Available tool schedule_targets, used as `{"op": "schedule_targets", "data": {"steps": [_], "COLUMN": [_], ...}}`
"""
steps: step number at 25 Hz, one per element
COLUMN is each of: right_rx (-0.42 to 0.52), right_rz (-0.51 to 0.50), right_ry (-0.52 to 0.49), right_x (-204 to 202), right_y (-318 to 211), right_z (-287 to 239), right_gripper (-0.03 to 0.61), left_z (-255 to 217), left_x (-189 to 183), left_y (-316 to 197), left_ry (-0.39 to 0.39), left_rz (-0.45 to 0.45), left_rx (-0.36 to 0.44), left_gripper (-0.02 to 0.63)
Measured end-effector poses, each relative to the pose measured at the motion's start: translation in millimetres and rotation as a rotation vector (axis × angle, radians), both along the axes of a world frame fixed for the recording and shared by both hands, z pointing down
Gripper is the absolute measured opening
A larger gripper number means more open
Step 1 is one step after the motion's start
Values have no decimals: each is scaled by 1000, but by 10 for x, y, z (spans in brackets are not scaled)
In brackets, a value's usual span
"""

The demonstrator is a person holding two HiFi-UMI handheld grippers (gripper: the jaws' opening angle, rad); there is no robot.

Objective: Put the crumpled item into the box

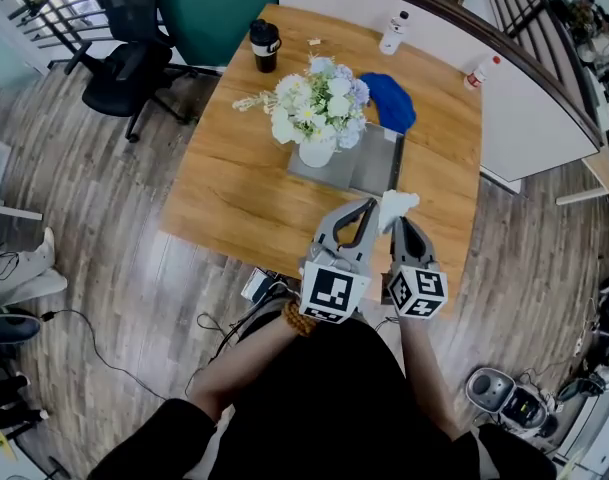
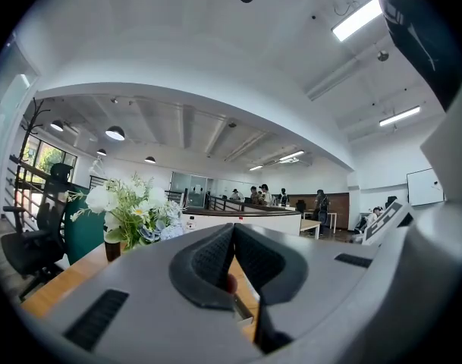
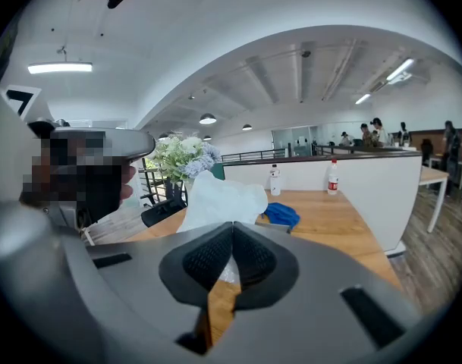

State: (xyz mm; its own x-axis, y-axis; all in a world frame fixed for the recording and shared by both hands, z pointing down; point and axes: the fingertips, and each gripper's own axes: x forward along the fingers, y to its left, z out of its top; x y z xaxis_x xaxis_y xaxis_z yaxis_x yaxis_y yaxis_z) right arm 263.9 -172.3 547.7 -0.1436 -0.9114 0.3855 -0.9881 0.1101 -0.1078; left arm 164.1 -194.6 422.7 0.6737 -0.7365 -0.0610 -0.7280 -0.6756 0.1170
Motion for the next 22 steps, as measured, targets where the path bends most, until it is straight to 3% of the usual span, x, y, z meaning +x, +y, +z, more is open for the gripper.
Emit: {"op": "schedule_targets", "data": {"steps": [16, 22], "right_rx": [48, 12], "right_rz": [-9, 37], "right_ry": [58, -22], "right_x": [245, 362], "right_y": [-584, -855], "right_z": [-162, -5], "right_gripper": [8, 8], "left_z": [89, 119], "left_x": [-100, -134], "left_y": [-133, -193], "left_ry": [-2, -1], "left_rz": [-4, -6], "left_rx": [-22, -40], "left_gripper": [23, 23]}}
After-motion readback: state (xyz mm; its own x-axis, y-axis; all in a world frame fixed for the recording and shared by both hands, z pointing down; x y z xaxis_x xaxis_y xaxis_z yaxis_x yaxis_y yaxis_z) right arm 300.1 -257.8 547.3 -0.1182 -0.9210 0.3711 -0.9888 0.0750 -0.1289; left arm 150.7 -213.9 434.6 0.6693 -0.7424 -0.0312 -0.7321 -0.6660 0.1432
